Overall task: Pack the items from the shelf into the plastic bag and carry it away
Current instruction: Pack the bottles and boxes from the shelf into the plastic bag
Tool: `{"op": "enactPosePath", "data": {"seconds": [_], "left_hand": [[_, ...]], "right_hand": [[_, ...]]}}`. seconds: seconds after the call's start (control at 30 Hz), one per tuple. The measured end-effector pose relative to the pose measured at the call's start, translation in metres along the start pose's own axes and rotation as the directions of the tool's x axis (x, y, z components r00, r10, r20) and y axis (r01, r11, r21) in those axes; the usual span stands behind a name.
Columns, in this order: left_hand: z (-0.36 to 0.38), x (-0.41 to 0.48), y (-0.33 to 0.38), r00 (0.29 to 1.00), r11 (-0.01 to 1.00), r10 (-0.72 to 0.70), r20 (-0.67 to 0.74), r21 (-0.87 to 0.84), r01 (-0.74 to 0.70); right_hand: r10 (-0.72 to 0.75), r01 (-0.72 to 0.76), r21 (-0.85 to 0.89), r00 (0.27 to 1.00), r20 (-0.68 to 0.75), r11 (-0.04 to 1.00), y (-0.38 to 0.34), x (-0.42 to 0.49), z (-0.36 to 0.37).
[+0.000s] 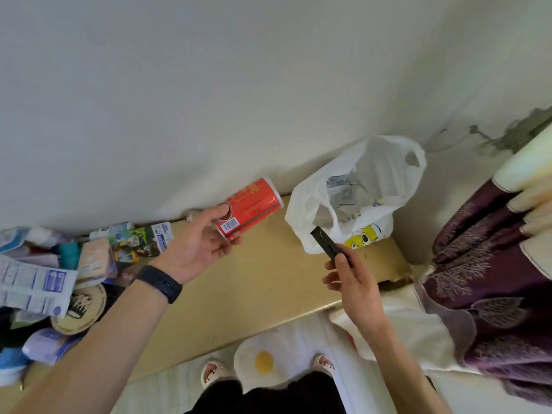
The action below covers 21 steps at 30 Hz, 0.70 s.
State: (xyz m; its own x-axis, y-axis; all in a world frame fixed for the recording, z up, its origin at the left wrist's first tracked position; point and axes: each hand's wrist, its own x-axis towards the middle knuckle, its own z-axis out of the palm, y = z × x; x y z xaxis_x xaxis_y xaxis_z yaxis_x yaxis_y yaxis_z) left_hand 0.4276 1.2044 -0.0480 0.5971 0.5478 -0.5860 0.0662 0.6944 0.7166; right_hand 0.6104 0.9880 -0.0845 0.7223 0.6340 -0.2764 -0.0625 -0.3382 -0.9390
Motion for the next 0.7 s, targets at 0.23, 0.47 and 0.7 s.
{"op": "enactPosePath", "data": {"seconds": [0.23,0.47,0.7], "left_hand": [[0.151,0.041,0.022,0.99,0.897,0.131,-0.046,0.43,-0.099],[0.269,0.133,0.003,0.915,0.215,0.395,-0.078,0.977,-0.01],[0.292,0.236,-0.042,0.939,-0.209,0.335,-0.071,0.967,0.148]], "right_hand": [[-0.059,0.046,-0.111,0.992,-0.113,0.993,0.001,0.099,-0.113],[-0.138,0.224,-0.576,0.972,0.19,0.786,-0.005,0.221,-0.186],[-0.123,0.456,-0.747,0.881,0.458,0.485,-0.003,0.303,-0.171]]}}
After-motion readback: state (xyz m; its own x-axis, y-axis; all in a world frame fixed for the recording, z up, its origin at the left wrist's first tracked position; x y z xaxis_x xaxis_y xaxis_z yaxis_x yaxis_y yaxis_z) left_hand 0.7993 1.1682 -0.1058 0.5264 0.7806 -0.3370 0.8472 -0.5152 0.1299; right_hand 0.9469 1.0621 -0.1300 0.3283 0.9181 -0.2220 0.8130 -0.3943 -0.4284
